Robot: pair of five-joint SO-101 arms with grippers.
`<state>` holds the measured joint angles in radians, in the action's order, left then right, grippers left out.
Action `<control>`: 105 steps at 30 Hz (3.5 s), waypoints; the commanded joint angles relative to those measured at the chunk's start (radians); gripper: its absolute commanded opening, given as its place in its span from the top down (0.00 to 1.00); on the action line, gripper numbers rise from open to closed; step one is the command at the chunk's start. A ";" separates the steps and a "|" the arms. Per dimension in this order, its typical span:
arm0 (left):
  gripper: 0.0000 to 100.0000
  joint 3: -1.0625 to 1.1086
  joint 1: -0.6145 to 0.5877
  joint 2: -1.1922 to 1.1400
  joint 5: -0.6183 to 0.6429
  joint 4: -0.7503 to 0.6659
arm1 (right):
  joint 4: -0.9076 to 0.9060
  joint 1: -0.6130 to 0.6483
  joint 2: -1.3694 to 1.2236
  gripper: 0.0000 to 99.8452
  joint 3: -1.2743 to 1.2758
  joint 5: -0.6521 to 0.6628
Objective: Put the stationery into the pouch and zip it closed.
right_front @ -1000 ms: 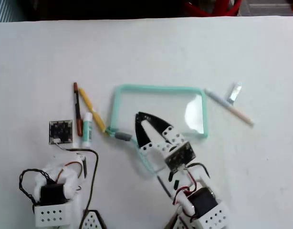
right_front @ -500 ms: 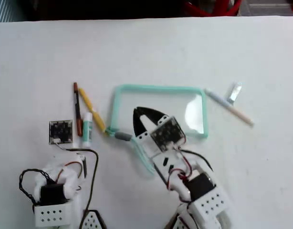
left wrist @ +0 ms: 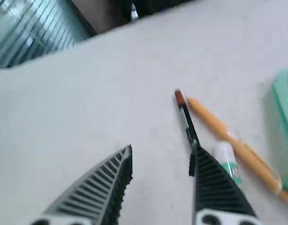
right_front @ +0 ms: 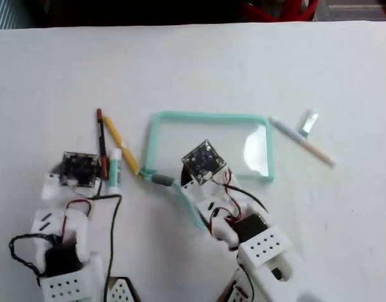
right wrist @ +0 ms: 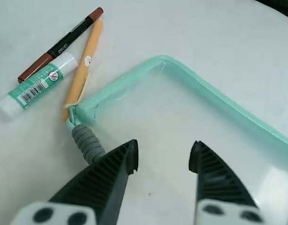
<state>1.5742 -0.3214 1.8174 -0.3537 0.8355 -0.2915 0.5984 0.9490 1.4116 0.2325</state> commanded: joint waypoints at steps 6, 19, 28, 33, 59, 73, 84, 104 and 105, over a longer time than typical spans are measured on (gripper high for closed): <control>0.79 -0.209 0.136 0.008 0.207 -0.147 | 0.016 -0.004 -0.002 0.84 -0.006 0.034; 0.79 -0.021 -0.028 0.008 0.374 -0.313 | -0.191 0.134 -0.064 0.84 -0.146 0.129; 0.79 0.000 -0.022 0.008 0.396 -0.292 | -0.308 0.170 -0.463 0.84 -0.466 0.126; 0.79 0.002 -0.027 0.008 0.396 -0.290 | -0.414 0.206 -0.670 0.83 -0.626 0.058; 0.79 0.026 0.007 0.008 0.394 -0.292 | -0.503 0.285 -0.918 0.76 -0.810 0.120; 0.79 0.026 0.012 0.008 0.394 -0.292 | -0.424 0.154 -0.921 0.76 -0.812 0.123; 0.79 0.026 0.012 0.008 0.394 -0.292 | -0.553 0.160 -1.125 0.76 -1.025 0.175; 0.78 0.020 0.045 0.008 0.394 -0.292 | -0.723 0.148 -1.087 0.98 -1.152 0.173; 0.78 0.020 0.045 0.008 0.397 -0.292 | -0.743 0.147 -1.041 0.98 -1.152 0.172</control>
<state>1.6049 -0.2923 1.8174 0.0361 0.5485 -0.9897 0.7610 -0.2386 0.2885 0.4028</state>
